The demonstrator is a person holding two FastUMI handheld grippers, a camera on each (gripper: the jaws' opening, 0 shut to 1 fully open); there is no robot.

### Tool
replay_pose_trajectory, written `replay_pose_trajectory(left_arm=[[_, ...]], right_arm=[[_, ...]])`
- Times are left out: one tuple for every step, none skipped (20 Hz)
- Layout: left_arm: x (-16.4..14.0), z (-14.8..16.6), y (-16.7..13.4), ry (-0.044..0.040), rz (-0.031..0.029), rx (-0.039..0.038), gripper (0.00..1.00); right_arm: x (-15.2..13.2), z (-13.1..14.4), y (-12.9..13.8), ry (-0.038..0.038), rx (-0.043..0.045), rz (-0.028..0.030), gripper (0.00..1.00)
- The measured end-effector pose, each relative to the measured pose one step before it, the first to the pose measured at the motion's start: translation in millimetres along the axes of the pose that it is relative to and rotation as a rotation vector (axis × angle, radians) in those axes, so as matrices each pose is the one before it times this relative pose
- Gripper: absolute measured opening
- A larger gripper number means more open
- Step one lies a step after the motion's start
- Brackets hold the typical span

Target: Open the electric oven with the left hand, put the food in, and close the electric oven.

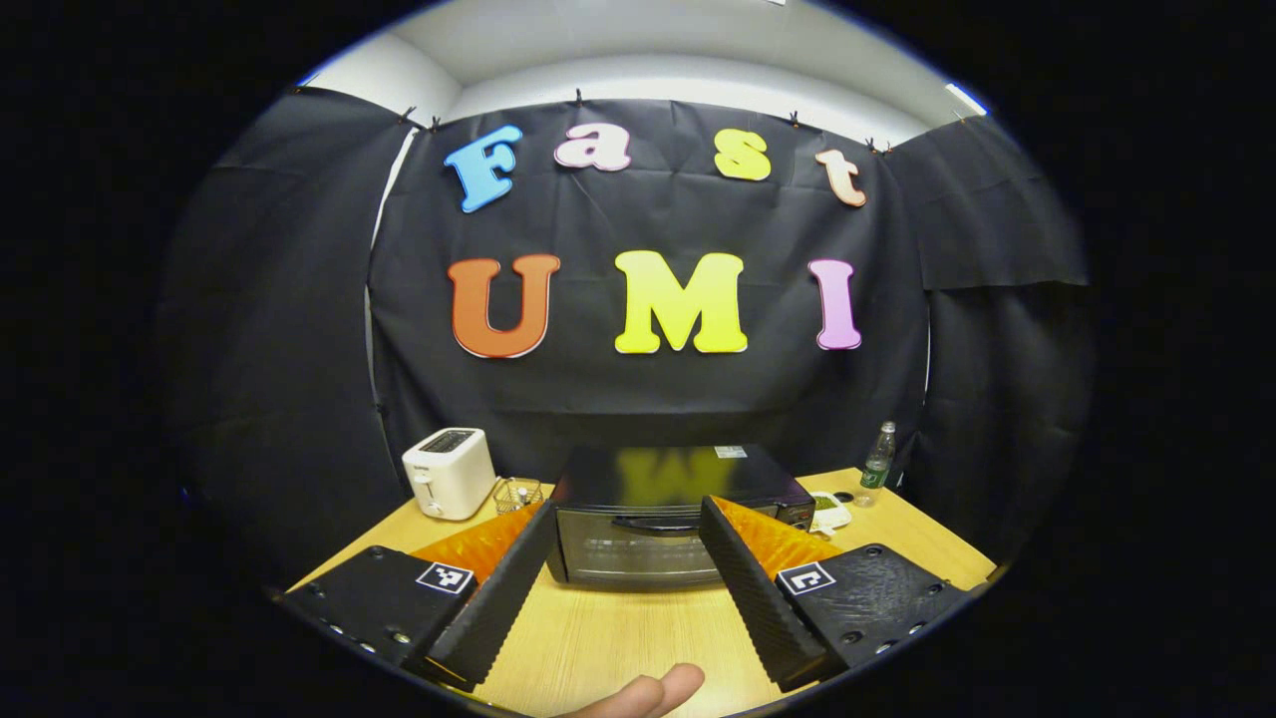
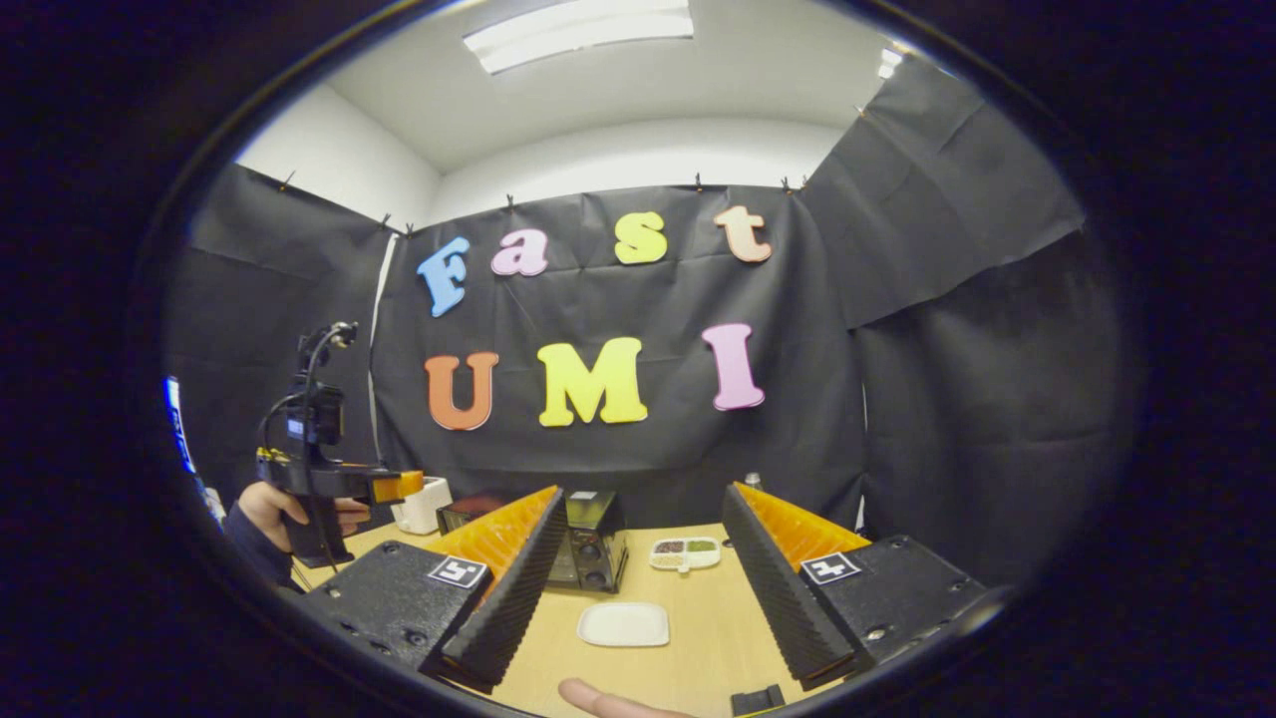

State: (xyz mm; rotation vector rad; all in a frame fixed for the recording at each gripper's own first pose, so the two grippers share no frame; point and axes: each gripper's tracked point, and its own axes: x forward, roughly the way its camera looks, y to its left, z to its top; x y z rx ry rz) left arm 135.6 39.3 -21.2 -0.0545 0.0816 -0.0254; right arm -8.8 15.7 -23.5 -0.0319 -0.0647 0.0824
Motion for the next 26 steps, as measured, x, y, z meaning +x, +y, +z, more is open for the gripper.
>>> replay_pose_trajectory(left_arm=[[-15.52, 5.95, -3.34, -0.01039, -0.01078, 0.00713, 0.95], [-14.50, 4.45, -3.50, -0.00906, -0.00670, 0.00660, 0.95], [-12.38, 5.15, -3.81, -0.00885, -0.00838, 0.00606, 0.95], [-11.52, 6.24, -3.85, -0.01610, -0.00563, 0.00697, 0.86], [-11.16, 8.19, -3.85, -0.02400, -0.00763, 0.00949, 0.95], [-11.02, 6.58, -3.82, -0.01754, -0.00040, 0.00597, 0.86], [-8.99, 3.04, -2.50, -0.00969, 0.00002, 0.00242, 0.85], [-9.14, 2.05, -3.00, -0.00568, -0.00100, -0.00395, 0.95], [-9.09, 3.52, -4.25, -0.00944, -0.00109, -0.00204, 0.95], [-7.21, 2.15, -2.18, -0.01001, 0.00100, -0.00156, 0.86], [-8.15, -0.71, -0.72, -0.00644, 0.00523, -0.00112, 0.95], [-6.68, -1.79, -1.34, -0.00299, 0.00394, -0.00054, 0.95], [-6.32, -1.71, -1.09, -0.00406, 0.00318, 0.00056, 0.95], [-6.28, -3.62, -2.19, 0.00381, -0.00819, -0.00015, 0.95], [-4.23, -6.01, -2.14, 0.00796, -0.00123, 0.00225, 0.95], [-3.23, -6.00, 1.52, 0.00916, 0.00795, 0.01314, 0.95], [-3.56, -5.55, 2.63, 0.00506, 0.00750, 0.01009, 0.95], [-1.51, -4.25, 1.66, 0.00119, 0.01323, 0.00089, 0.91], [-2.20, -3.61, -0.23, 0.00013, 0.00903, -0.00241, 0.87], [-1.51, -3.12, -2.60, 0.00236, -0.00227, -0.00531, 0.96], [-3.54, -4.34, -1.79, 0.00196, -0.00400, -0.00582, 0.96], [-4.69, -4.03, -0.10, 0.00086, -0.00015, -0.00416, 0.96], [-2.25, -2.18, 0.74, -0.00403, 0.00311, -0.00122, 0.96], [-4.39, -3.49, 0.04, -0.00418, -0.00257, 0.00964, 0.96], [-2.86, -2.55, 2.43, -0.00243, 0.00811, 0.01285, 0.96], [-2.65, -2.48, 4.71, -0.00165, 0.01727, 0.01502, 0.95]], right_arm=[[-4.98, 1.28, 4.76, -0.00100, -0.00413, 0.00569, 0.95], [-5.41, 4.66, 4.55, -0.00677, -0.00522, 0.00355, 0.95], [-3.41, 5.64, 3.29, -0.00879, -0.00705, 0.00075, 0.95], [-4.73, 5.39, 2.44, -0.00720, -0.00750, -0.00124, 0.95], [-3.68, 4.31, 4.59, -0.00894, -0.00895, 0.00480, 0.95], [-3.45, 4.67, 4.09, -0.00922, -0.00919, 0.00720, 0.95], [-4.24, 3.85, 2.95, -0.00887, -0.00701, 0.00453, 0.95], [-3.55, 2.99, 1.34, -0.00894, -0.00514, 0.00291, 0.95], [-3.72, 1.83, 2.04, -0.00833, -0.00331, 0.00319, 0.95], [-2.78, 1.77, 1.45, -0.00544, -0.00210, 0.00268, 0.95], [-0.31, -0.68, 0.35, -0.00158, -0.00036, 0.00139, 0.95], [-1.23, -1.79, -0.08, 0.00408, 0.00207, 0.00038, 0.95], [0.98, -2.37, 1.12, 0.00375, 0.00454, 0.00304, 0.95], [0.55, -2.89, 1.25, 0.00823, 0.00440, 0.00381, 0.95], [1.25, -4.44, 0.46, 0.01042, 0.00389, 0.00366, 0.95], [1.09, -4.43, 0.79, 0.01122, 0.00177, 0.00386, 0.95], [1.69, -6.91, -0.32, 0.01389, -0.00179, 0.00346, 0.95], [1.41, -5.86, 1.28, 0.01448, -0.00187, 0.00285, 0.95], [1.65, -7.07, 1.38, 0.01667, -0.00190, 0.00261, 0.95], [2.02, -8.27, 1.51, 0.01814, -0.00332, 0.00230, 0.95], [3.68, -9.62, 2.19, 0.02196, -0.00469, 0.00385, 0.95], [2.21, -9.09, 2.66, 0.02352, -0.00052, 0.00775, 0.95], [3.52, -8.42, 6.30, 0.01952, 0.00636, 0.01320, 0.95], [2.23, -7.54, 4.52, 0.01949, 0.00878, 0.01560, 0.95], [3.60, -7.58, 1.14, 0.01558, 0.00164, 0.00738, 0.95], [1.84, -4.51, -1.55, 0.01087, -0.00709, -0.00510, 0.95]])
